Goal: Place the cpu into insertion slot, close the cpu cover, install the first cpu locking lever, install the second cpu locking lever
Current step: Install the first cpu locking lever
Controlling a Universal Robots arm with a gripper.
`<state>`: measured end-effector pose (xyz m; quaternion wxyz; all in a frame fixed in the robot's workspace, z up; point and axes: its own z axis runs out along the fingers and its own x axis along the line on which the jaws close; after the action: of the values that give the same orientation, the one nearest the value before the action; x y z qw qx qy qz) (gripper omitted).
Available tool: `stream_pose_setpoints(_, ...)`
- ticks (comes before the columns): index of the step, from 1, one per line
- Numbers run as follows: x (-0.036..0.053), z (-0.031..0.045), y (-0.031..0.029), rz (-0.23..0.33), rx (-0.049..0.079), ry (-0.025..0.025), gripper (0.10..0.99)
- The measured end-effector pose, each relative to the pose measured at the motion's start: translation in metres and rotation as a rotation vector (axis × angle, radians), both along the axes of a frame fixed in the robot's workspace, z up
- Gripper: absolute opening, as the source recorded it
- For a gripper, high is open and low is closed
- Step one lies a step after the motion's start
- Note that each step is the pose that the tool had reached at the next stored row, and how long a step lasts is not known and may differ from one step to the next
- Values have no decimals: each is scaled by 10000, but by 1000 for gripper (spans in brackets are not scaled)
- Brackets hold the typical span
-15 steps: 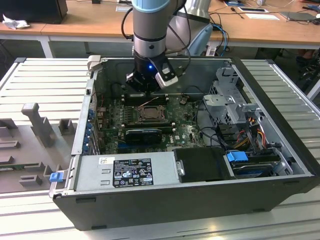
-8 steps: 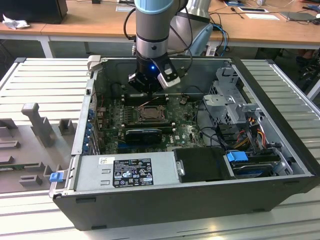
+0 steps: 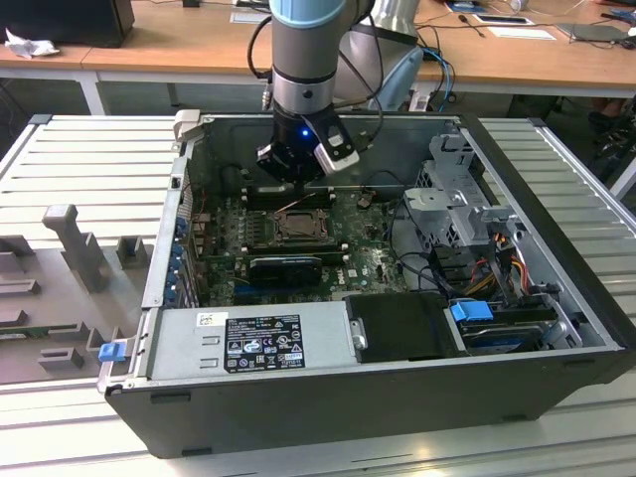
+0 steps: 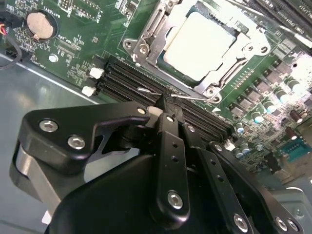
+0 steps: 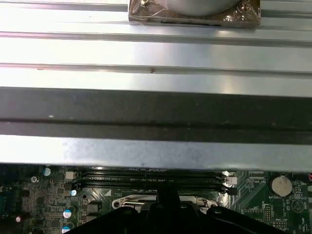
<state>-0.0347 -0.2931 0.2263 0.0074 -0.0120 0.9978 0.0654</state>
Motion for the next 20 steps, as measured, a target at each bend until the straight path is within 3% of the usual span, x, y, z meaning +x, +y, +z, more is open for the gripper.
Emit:
stream_pose_setpoints(3,57,-13,4,1,1,-1,106)
stream_pose_setpoints(6,123,-80,10,50,0,0,106)
stream_pose_setpoints(11,144,-162,10,52,0,0,106)
stream_pose_setpoints(20,167,-230,9,51,-17,3,106)
